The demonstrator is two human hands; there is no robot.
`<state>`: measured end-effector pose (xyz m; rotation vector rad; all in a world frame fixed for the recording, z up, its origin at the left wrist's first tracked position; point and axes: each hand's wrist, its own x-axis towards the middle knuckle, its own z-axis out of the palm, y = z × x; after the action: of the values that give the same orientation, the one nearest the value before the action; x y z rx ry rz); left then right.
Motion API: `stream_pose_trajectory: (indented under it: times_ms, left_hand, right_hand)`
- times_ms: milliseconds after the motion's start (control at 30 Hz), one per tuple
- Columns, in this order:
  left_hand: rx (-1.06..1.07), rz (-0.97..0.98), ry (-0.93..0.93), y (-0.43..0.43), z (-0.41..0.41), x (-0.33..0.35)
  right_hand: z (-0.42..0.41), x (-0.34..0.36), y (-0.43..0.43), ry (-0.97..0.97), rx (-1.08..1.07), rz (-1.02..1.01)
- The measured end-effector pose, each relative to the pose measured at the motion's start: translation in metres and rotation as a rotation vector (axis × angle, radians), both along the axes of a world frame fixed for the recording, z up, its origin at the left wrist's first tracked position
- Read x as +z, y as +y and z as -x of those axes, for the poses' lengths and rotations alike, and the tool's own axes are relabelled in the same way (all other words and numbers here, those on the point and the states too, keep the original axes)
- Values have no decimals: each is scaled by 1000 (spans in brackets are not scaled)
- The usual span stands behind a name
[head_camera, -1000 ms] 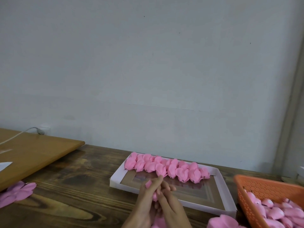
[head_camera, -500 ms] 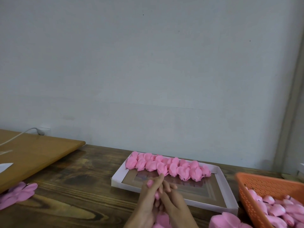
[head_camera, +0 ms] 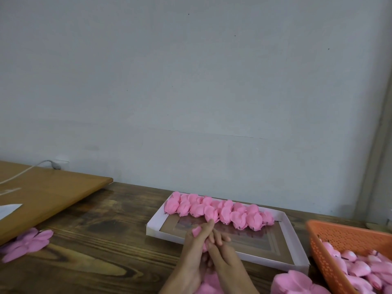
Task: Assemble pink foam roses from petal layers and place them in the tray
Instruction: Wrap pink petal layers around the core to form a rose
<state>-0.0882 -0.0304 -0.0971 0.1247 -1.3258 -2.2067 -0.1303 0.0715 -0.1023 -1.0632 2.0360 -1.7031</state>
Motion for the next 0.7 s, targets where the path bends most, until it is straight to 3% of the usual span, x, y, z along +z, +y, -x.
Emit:
stream_pose_trajectory:
  times_ms: [133,300,467,700]
  left_hand:
    - [0,-84,30,1,0,-1]
    - [181,-116,13,-11,0,3]
    - [241,-38,0,-19,-3,-2]
    - [193,-53,-31,-22,-3,-6]
  right_hand:
    - [-6,3,4,165,-62,-40]
    - [9,19,22,637,-105,-293]
    - [10,18,31,695,-18,-568]
    - [12,27,35,600,-37,-592]
